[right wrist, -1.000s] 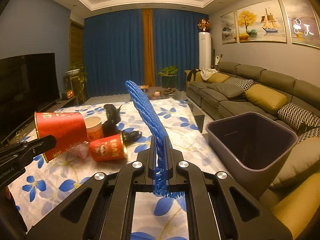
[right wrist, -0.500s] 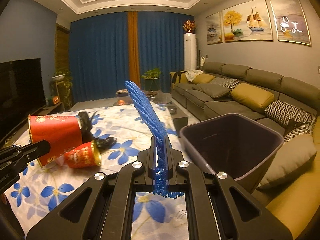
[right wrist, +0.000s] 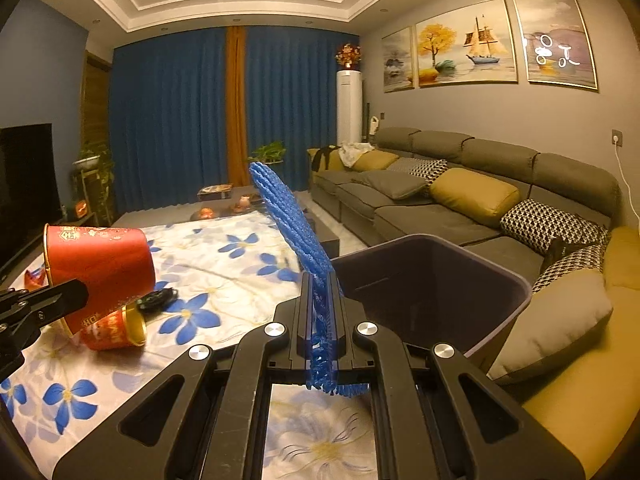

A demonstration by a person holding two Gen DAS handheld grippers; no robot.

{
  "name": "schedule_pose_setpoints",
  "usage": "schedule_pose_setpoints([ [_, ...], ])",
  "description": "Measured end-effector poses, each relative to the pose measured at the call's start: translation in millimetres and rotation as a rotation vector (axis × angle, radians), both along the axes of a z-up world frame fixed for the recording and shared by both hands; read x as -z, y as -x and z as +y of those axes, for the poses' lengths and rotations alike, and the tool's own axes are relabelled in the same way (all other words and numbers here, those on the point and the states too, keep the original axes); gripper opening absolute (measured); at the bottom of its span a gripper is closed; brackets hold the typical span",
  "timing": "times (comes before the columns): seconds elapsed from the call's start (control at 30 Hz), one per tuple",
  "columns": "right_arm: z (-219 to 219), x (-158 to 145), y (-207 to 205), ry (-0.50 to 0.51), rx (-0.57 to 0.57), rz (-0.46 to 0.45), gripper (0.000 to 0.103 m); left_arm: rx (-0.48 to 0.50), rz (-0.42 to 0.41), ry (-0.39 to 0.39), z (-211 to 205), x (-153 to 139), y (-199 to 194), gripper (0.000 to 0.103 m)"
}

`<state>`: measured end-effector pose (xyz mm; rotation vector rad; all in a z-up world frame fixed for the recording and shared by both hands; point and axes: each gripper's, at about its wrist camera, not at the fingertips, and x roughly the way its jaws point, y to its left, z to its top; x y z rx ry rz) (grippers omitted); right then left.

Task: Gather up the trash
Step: 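Carry the blue net and red can in both grippers over the grey bin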

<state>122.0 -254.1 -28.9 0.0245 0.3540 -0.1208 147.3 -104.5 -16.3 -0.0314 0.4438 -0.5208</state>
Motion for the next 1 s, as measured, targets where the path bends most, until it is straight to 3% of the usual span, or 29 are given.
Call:
schedule_pose_setpoints([
  [0.6, -58.4, 5.6, -21.9, -0.008, 0.123, -0.008, 0.007, 0.149, 0.011, 0.017, -89.5, 0.4, -53.6, 0.002],
  [1.0, -71.0, 18.1, -33.4, -0.030, 0.158, 0.025, 0.007, 0.185, 0.043, 0.019, -118.0, 8.8, -71.1, 0.002],
])
